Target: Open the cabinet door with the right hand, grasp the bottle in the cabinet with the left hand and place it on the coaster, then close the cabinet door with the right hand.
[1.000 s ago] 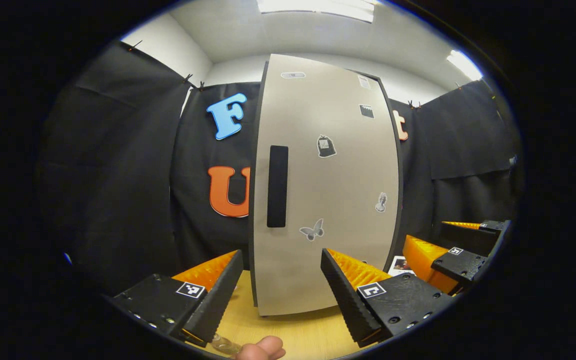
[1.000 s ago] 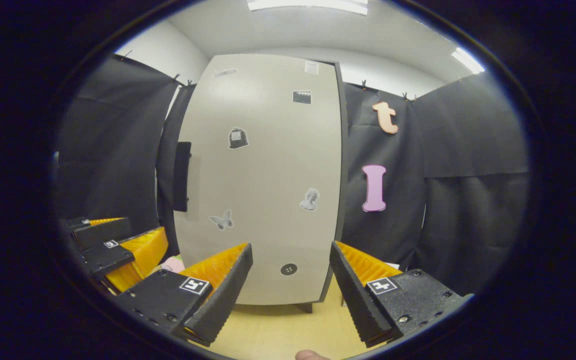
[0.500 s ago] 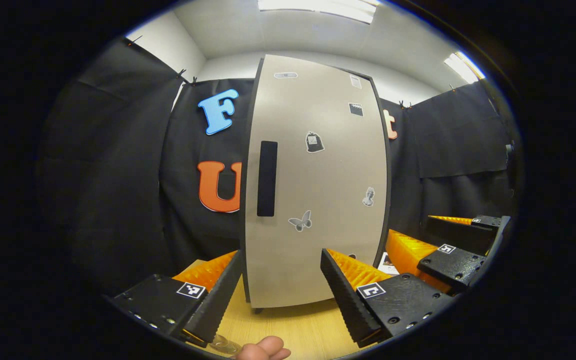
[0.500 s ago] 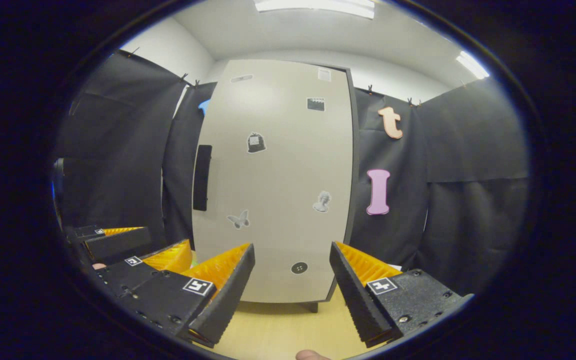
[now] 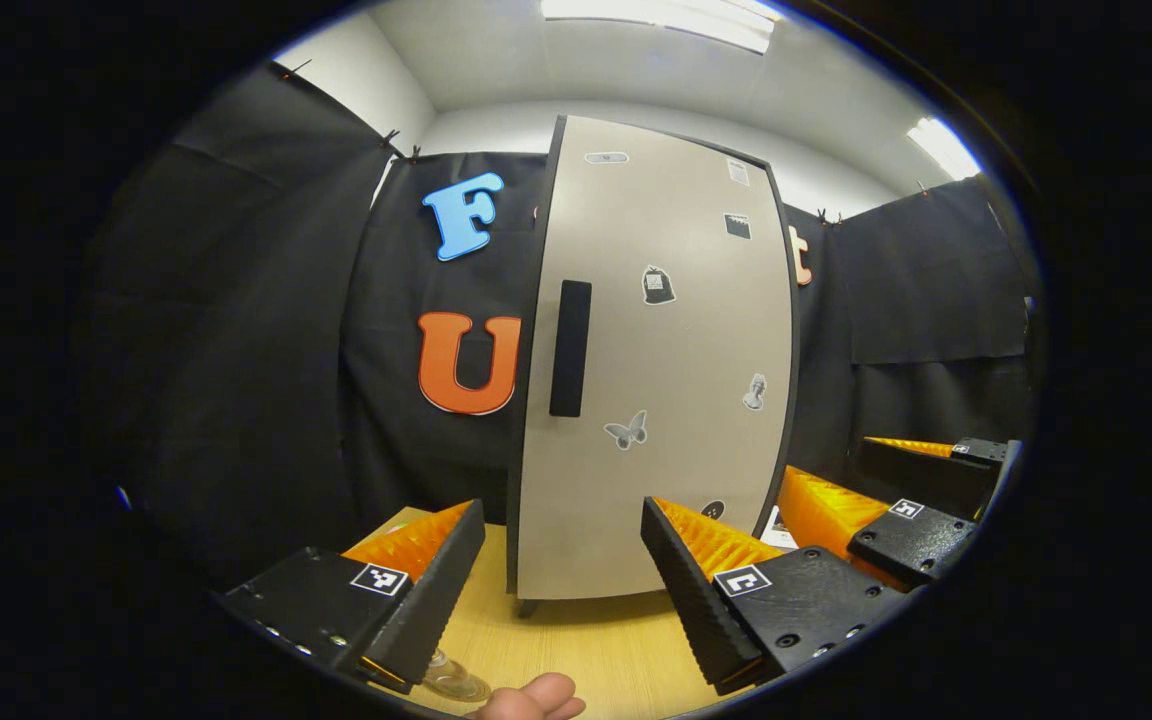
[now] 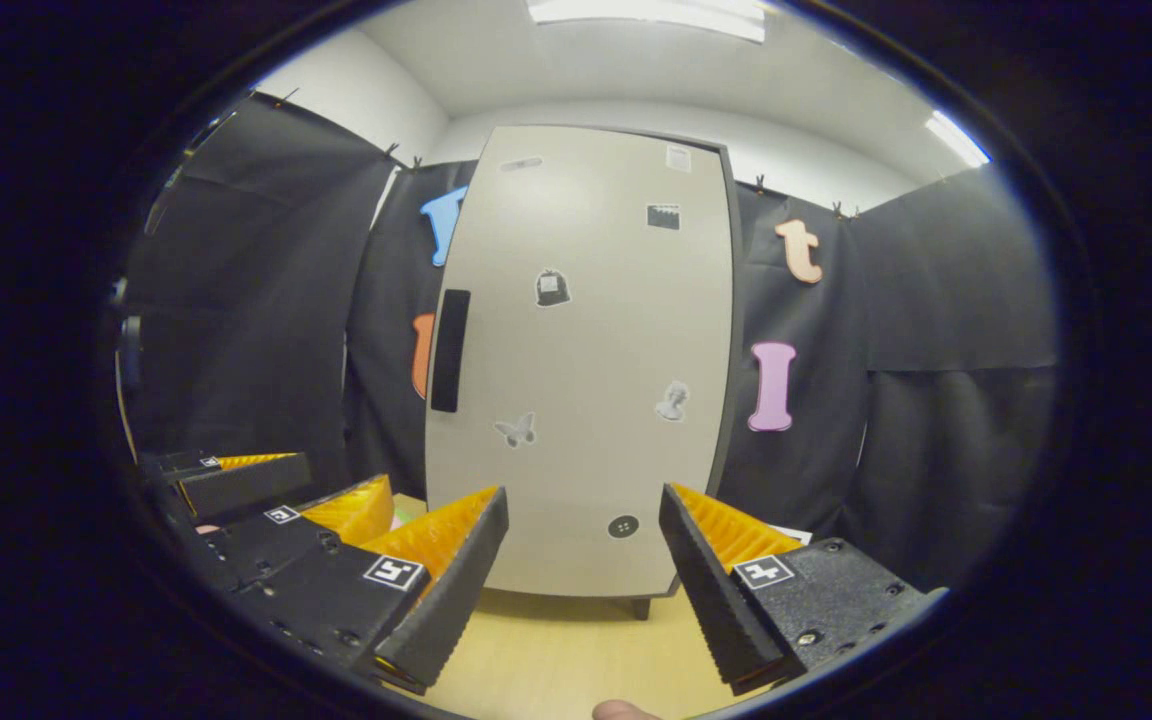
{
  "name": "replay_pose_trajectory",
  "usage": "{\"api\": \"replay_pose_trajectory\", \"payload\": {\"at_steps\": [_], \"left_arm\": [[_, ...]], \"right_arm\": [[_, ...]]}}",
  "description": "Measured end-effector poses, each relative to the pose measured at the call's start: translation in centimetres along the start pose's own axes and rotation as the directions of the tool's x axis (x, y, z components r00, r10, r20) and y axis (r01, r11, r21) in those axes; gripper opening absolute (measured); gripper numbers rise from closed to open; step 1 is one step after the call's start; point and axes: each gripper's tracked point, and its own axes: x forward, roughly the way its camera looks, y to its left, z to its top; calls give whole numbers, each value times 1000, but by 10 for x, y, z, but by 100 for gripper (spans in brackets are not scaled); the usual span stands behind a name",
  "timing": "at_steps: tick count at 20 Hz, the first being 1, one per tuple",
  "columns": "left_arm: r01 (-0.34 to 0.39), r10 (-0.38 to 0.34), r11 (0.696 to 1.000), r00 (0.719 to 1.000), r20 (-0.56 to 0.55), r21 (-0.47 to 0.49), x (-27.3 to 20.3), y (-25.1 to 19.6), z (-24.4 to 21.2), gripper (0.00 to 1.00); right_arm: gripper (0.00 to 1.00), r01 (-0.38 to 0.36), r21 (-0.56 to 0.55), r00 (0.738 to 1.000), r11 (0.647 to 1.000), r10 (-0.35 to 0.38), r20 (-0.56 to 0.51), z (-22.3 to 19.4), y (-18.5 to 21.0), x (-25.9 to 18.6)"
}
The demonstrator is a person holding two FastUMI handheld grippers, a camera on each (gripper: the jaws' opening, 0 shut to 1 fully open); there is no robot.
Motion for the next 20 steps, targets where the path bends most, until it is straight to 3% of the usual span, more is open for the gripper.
{"api": "replay_pose_trajectory", "payload": {"at_steps": [8,12,20], "left_arm": [[28,-29,999,997,69,18,-7,-20,14,95],[16,-18,999,999,40,49,-5,-23,6,95],[-2,1,999,1000,24,42,-3,-19,1,95]], "right_arm": [[97,18,15,1000,1000,-18,-7,-2,-17,-2],[97,1,53,998,999,2,-63,-19,-19,1],[97,-49,71,995,996,54,-78,-25,-12,7]]}}
